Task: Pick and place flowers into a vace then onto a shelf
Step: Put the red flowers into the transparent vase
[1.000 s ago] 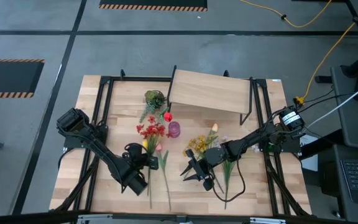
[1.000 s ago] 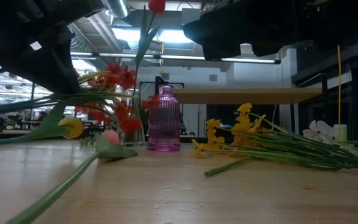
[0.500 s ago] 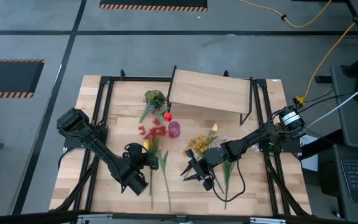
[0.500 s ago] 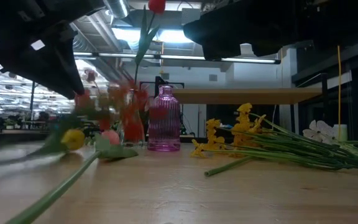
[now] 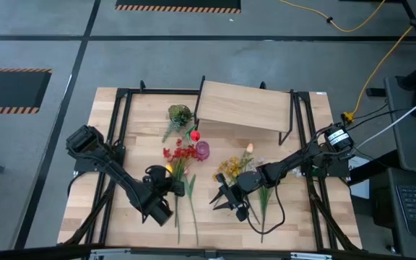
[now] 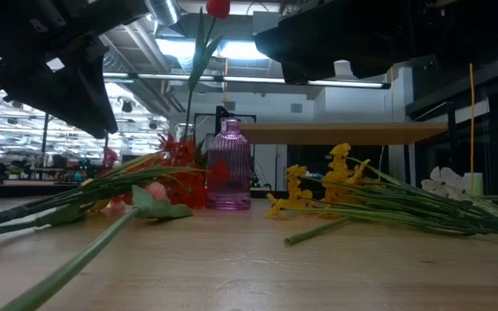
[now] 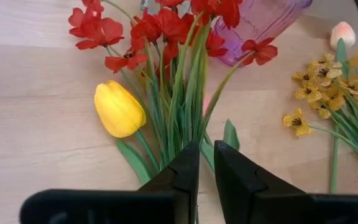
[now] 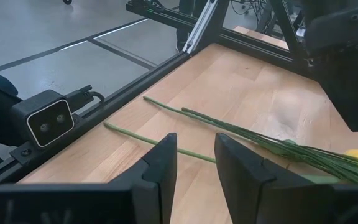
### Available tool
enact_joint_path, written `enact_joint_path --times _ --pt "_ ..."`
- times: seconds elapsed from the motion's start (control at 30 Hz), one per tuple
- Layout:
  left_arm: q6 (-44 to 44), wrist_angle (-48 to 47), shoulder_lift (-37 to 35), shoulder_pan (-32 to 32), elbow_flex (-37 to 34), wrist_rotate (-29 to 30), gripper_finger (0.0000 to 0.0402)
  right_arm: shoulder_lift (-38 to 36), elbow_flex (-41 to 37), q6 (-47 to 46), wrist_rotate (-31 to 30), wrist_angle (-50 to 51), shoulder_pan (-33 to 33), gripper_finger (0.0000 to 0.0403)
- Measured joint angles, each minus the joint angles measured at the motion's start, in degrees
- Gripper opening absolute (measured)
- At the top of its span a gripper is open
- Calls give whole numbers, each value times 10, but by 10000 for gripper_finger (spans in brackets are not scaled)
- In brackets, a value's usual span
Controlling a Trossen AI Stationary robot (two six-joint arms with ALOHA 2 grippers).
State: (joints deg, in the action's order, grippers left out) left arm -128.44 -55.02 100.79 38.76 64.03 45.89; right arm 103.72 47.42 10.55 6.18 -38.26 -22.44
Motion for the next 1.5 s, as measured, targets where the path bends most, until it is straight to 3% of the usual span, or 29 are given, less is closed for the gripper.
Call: enact_joint_path --times 0.57,0.87,1.33,1.5 --pt "91 35 0 -55 0 -104 133 0 0 0 0 0 0 113" --pt "127 45 19 -79 0 -157 138 0 0 0 0 5 0 113" --pt "157 75 22 -93 0 -161 134 0 0 0 0 7 0 113" --pt "157 75 33 -96 0 -193 134 0 0 0 0 8 0 113"
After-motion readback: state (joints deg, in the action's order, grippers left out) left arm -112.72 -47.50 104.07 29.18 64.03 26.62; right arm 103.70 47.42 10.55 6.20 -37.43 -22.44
